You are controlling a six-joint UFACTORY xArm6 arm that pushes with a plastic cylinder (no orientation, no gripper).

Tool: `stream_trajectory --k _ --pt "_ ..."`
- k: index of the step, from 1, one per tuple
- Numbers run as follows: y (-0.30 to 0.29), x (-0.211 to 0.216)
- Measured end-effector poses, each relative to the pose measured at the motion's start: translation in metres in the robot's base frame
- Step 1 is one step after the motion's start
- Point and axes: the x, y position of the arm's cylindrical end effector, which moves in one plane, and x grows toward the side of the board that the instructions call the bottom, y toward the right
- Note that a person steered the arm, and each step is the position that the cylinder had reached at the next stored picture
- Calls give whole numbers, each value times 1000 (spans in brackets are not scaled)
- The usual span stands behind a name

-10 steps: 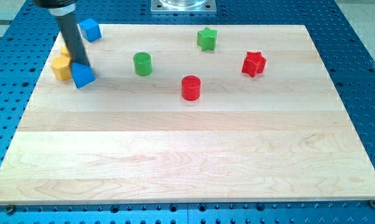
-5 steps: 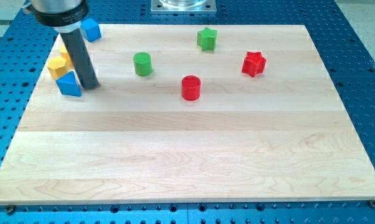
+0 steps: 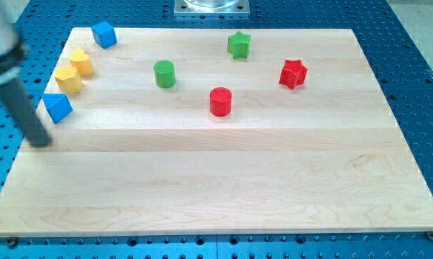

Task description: Keep the blue triangle to the bottom of the yellow hexagon

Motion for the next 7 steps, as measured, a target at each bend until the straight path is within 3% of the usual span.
stream_trajectory --k 1,2,4,6,7 --pt "29 -52" --pt "1 -71" --pt "10 -126" --pt "26 -129" --pt "21 -149"
